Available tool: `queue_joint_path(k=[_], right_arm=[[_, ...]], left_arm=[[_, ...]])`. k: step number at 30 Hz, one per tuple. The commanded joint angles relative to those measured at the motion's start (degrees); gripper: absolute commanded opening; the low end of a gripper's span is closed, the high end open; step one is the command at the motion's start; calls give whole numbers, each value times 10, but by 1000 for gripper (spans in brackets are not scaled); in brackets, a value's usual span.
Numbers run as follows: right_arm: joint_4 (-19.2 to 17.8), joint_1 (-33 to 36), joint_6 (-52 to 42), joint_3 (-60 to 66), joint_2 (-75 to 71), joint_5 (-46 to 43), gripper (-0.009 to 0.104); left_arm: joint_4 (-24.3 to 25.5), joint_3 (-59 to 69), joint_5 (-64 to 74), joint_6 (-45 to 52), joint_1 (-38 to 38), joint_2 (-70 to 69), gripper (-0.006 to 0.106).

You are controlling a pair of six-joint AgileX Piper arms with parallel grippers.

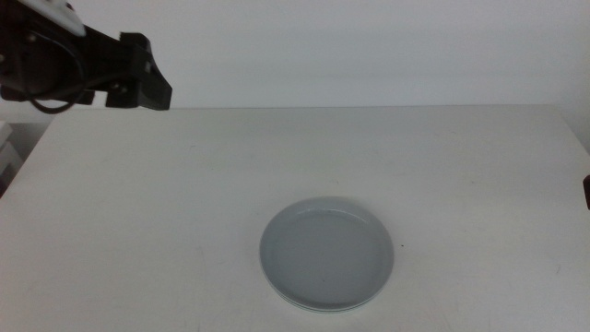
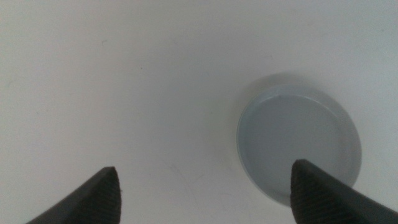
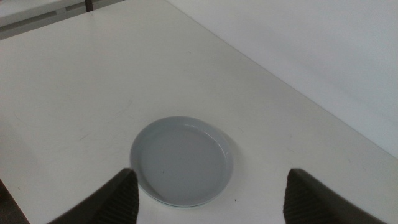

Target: Stack the three bowls on top of each other.

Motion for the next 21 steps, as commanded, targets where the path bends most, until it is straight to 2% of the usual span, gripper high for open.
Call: queue_joint_path(k=[1,4,6,10,17,21], right_arm=[[8,0,-5,-12,1,-36,59],[8,0,6,-12,2,-41,59],[1,0,54,-14,11,-55,59],[-58,0,137,-17,50,-86,59],[-152,-2,245,-77,170,-92,59],[-159,-41,254,-147,240,-72,59]], left_arm=[[-4,-19,-35,0,0,-22,105],[-4,-19,-43,0,0,-26,105],[0,-19,-55,0,0,-28,105],[13,-19,-84,0,0,-33,105],[84,-19,-105,-1,0,-30,105],[118,-20,-107,-2,13,-15,105]])
